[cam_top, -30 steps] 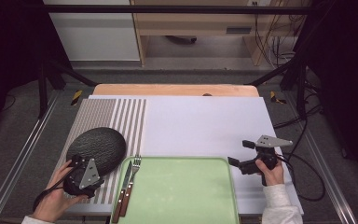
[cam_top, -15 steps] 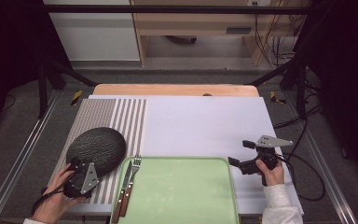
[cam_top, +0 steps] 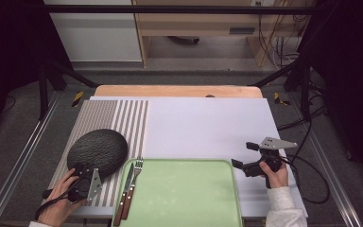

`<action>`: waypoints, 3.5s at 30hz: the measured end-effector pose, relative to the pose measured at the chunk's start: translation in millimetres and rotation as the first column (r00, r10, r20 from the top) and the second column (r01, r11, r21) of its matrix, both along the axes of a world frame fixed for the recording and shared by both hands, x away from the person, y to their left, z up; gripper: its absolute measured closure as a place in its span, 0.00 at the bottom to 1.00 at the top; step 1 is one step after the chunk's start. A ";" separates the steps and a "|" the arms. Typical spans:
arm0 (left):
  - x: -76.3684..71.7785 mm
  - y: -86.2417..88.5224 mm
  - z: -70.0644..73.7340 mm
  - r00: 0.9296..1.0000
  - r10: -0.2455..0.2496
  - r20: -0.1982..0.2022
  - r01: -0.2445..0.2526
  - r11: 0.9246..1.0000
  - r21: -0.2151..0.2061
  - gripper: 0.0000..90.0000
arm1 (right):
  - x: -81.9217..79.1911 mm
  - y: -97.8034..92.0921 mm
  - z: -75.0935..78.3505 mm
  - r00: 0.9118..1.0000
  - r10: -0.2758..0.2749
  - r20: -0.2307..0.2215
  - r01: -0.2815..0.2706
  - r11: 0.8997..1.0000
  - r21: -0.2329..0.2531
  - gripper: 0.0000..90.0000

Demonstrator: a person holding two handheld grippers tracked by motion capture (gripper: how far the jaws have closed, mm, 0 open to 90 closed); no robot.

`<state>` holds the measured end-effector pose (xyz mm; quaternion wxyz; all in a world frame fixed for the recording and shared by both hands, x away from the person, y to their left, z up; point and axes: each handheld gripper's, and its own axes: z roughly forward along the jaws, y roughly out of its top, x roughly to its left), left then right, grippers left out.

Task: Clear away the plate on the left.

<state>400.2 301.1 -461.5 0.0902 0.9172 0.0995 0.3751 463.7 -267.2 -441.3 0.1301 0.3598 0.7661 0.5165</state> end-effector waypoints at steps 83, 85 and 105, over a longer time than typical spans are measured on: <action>-17.3 -6.7 -17.6 0.955 -0.134 0.266 0.088 0.980 0.178 0.96 | 0.3 2.2 -1.0 1.000 0.003 -0.003 -0.003 1.000 -0.013 0.01; -17.1 -6.9 -16.8 0.955 -0.133 0.264 0.087 0.980 0.179 0.96 | 0.4 2.4 -1.1 1.000 0.004 -0.005 -0.004 1.000 -0.014 0.01; -14.3 -8.5 -12.3 0.958 -0.140 0.252 0.091 0.976 0.196 0.96 | 0.5 2.4 -1.2 1.000 0.003 -0.004 -0.003 1.000 -0.014 0.01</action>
